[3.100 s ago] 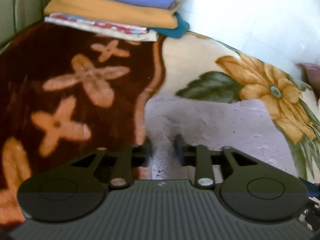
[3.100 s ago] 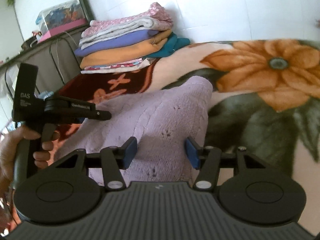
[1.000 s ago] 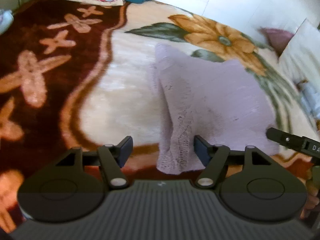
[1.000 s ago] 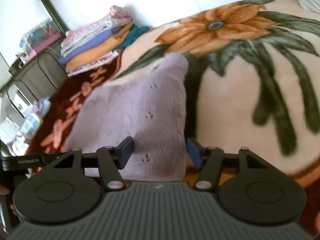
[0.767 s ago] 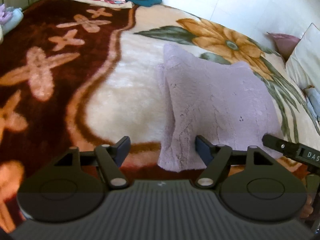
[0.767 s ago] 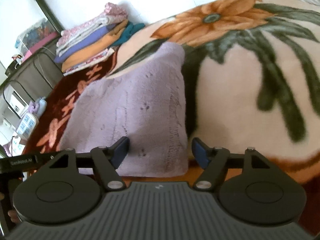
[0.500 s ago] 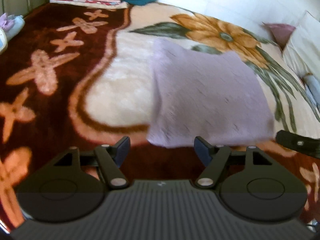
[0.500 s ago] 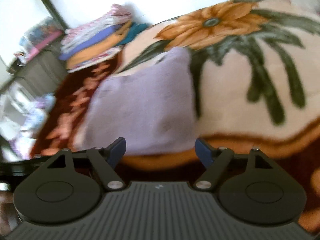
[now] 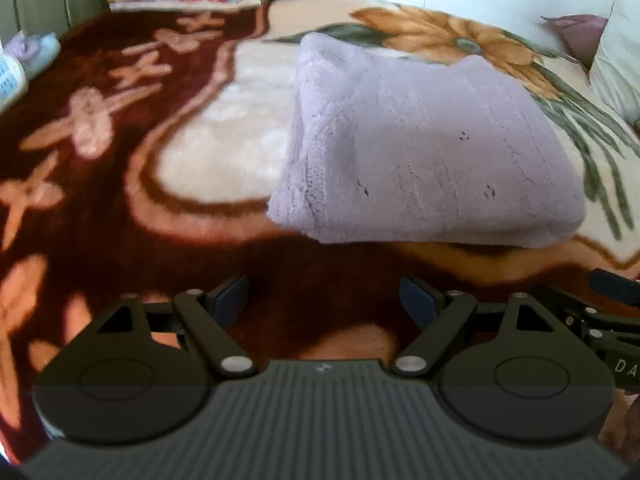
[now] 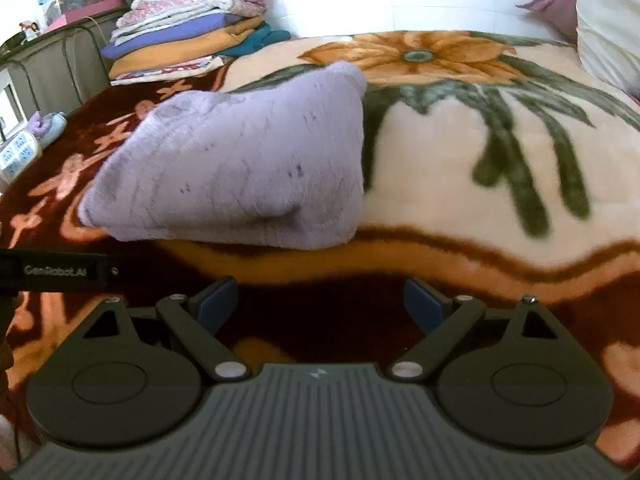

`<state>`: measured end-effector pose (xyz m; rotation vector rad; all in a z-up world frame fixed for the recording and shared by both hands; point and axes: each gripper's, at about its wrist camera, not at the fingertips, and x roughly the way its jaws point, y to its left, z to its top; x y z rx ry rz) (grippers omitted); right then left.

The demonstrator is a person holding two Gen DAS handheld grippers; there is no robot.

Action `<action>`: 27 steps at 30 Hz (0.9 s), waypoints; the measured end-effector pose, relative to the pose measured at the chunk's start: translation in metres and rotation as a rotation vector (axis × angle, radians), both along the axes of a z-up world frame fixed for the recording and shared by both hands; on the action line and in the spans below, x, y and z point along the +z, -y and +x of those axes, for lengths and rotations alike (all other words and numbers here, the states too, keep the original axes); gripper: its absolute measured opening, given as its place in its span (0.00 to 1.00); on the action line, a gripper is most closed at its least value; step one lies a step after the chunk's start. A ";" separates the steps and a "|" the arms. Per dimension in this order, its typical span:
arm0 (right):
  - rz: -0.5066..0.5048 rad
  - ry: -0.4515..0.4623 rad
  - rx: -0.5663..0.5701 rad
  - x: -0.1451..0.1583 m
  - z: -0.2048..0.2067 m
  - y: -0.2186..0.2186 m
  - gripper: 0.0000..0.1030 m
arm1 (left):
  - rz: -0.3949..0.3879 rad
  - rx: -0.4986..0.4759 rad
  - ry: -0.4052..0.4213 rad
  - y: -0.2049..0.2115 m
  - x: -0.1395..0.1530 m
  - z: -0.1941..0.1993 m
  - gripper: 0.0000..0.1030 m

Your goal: Fold small clothes

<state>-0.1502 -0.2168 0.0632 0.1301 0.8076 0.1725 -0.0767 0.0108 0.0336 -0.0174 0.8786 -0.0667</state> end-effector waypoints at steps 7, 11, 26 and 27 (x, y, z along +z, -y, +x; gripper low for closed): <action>0.012 -0.015 -0.013 -0.013 0.004 0.001 0.94 | 0.080 -0.006 0.010 0.012 -0.005 0.001 0.85; 0.013 -0.021 -0.017 -0.014 0.009 -0.001 0.95 | 0.088 0.003 0.010 0.015 -0.007 0.002 0.88; -0.003 -0.025 -0.007 -0.016 0.011 -0.005 0.97 | 0.084 0.007 0.005 0.018 -0.008 0.002 0.92; -0.003 -0.025 -0.006 -0.016 0.011 -0.005 0.97 | 0.086 0.007 0.003 0.019 -0.008 0.002 0.92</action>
